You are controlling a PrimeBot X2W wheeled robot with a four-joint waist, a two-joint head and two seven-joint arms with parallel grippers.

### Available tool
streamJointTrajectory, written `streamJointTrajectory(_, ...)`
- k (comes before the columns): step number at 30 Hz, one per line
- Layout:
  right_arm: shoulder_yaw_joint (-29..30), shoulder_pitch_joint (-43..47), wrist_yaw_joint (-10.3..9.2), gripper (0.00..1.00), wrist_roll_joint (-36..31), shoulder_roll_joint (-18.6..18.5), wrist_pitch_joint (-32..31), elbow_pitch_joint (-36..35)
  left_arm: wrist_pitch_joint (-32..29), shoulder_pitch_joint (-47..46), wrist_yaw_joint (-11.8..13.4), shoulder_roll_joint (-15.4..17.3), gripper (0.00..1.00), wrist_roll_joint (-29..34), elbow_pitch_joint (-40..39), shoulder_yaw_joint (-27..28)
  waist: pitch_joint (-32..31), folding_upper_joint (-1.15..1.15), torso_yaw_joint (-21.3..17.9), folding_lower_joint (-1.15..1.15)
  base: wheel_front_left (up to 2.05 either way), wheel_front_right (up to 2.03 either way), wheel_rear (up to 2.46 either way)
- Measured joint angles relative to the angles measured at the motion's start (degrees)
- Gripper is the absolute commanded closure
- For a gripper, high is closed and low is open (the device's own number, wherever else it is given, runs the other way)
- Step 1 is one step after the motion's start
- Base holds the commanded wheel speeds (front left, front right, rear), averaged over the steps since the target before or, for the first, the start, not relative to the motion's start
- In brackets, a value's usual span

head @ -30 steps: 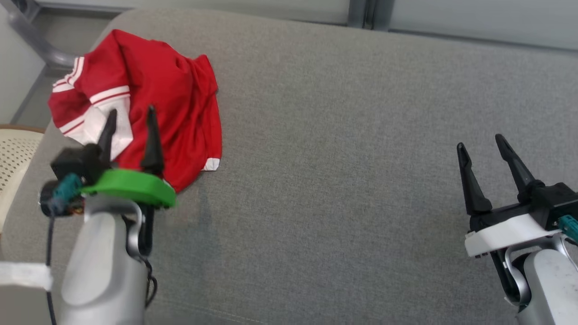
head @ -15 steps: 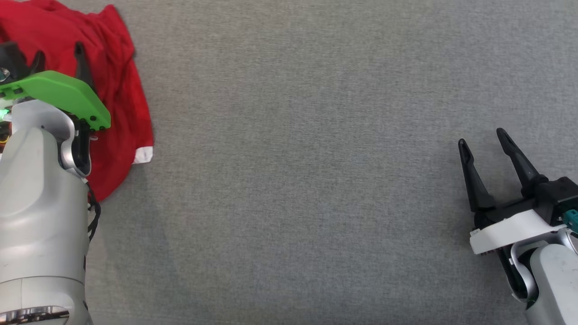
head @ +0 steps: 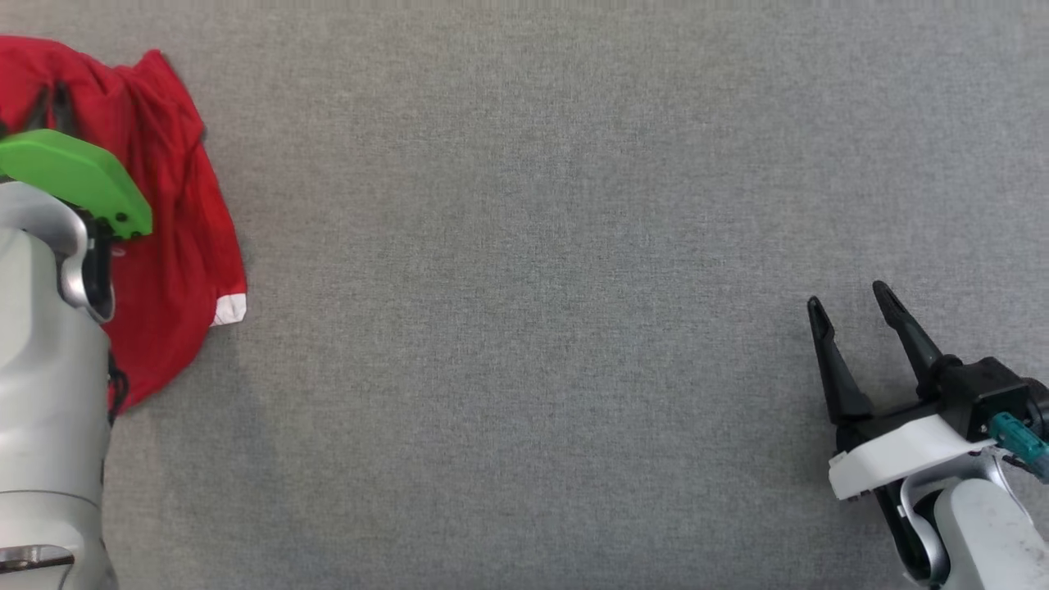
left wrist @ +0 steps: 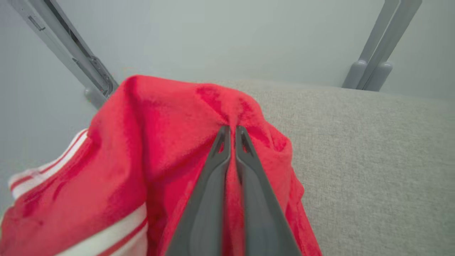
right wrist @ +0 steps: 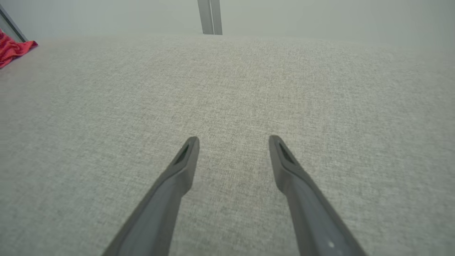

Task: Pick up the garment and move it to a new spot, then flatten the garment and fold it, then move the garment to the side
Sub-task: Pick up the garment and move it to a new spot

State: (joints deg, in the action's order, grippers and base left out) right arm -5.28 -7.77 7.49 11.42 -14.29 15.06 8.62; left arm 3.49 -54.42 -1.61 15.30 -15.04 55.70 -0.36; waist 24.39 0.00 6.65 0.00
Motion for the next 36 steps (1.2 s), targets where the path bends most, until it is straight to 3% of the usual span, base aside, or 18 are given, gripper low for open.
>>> streamJointTrajectory(6,0.3,2.0,0.00,0.00,0.1,3.2,0.0,1.3,0.5,-0.6,-2.8,2.5,1.00,0.5,-7.3,-2.0,-4.9,0.00,0.3,0.00,0.00,0.00,0.00)
streamJointTrajectory(10,0.4,3.1,0.00,0.00,0.1,5.4,0.0,1.8,-2.3,0.1,-4.4,2.3,1.00,-0.6,-17.8,-3.3,-8.7,0.00,0.1,0.00,0.00,0.00,0.00)
streamJointTrajectory(14,1.0,4.5,0.00,0.00,0.1,6.8,0.0,1.9,-8.4,4.7,-5.2,1.3,1.00,-4.0,-32.9,-5.2,-12.3,0.00,-0.9,0.00,0.00,0.00,0.00)
streamJointTrajectory(19,2.1,5.2,0.00,0.00,0.0,7.5,0.0,1.8,-18.1,11.8,-5.4,-2.3,1.00,-11.9,-53.3,-7.9,-15.0,0.00,-3.9,0.00,0.00,0.00,0.00)
streamJointTrajectory(25,2.1,4.2,0.00,0.00,0.1,8.4,0.0,1.7,-27.4,18.1,-5.5,-5.5,1.00,-18.7,-68.5,-13.8,-15.9,0.00,-8.7,0.00,0.00,0.00,0.00)
streamJointTrajectory(31,2.2,2.5,0.00,0.00,0.6,9.5,0.0,1.8,-32.0,20.5,-5.1,-8.3,1.00,-24.7,-71.9,-17.2,-14.9,0.00,-14.6,0.00,0.00,0.00,0.00)
streamJointTrajectory(36,2.4,1.4,0.00,0.00,1.2,10.3,0.0,2.0,-32.4,22.8,-3.2,-7.6,1.00,-24.0,-60.8,-16.7,-13.4,0.00,-19.9,0.00,0.00,0.00,0.00)
